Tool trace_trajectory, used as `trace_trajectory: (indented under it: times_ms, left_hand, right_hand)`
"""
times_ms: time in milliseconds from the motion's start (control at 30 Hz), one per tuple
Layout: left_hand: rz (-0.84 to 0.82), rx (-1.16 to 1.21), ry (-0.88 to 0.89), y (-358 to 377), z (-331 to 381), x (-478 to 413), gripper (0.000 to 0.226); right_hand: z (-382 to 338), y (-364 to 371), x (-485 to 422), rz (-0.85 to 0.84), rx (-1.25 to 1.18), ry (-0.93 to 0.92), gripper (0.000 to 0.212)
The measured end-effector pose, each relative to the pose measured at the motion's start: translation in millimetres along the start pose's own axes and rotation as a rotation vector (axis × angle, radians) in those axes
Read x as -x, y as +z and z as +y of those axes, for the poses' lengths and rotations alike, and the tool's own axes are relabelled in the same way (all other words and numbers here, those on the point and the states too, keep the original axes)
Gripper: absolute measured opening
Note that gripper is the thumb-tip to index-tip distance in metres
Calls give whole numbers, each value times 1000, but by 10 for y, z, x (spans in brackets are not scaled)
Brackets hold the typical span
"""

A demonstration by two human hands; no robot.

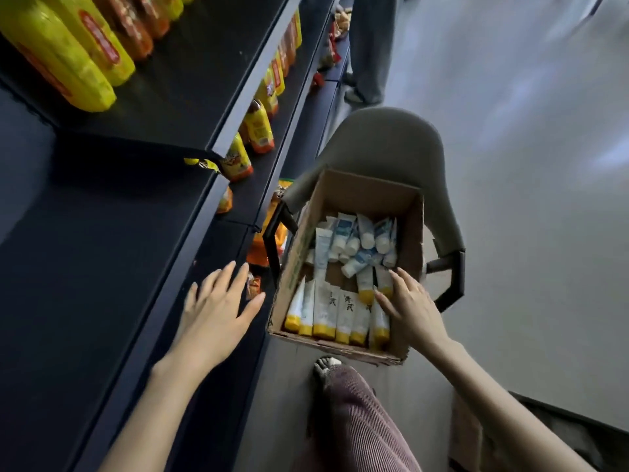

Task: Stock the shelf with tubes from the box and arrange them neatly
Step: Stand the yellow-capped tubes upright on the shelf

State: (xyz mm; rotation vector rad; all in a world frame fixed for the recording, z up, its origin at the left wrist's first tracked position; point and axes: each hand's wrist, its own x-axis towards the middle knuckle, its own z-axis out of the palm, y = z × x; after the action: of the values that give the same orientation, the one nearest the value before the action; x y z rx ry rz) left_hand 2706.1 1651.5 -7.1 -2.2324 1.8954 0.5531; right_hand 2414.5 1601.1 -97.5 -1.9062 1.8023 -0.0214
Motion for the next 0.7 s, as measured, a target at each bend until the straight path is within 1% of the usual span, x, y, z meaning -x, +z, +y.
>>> trace_trajectory:
  times_ms: [133,200,433,533,700]
  left_hand:
    - [-34,14,7,247,66,-339,67]
    - [-54,15,14,389,96,-486,68]
    - [-79,151,23,792,161,-758,73]
    - [-89,206,7,887,171,-817,73]
    - [-65,290,-9,1012,211,-826,74]
  right_hand:
    - [-44,486,-227,-102,-129,40,63]
    - [-32,726,-348,-157,-155,101,64]
    - [208,1326,-684,-371,-314,492,76]
    - [272,1498,-759,-356,-396,622,74]
    - [333,1677,-870,-292,-420,719,63]
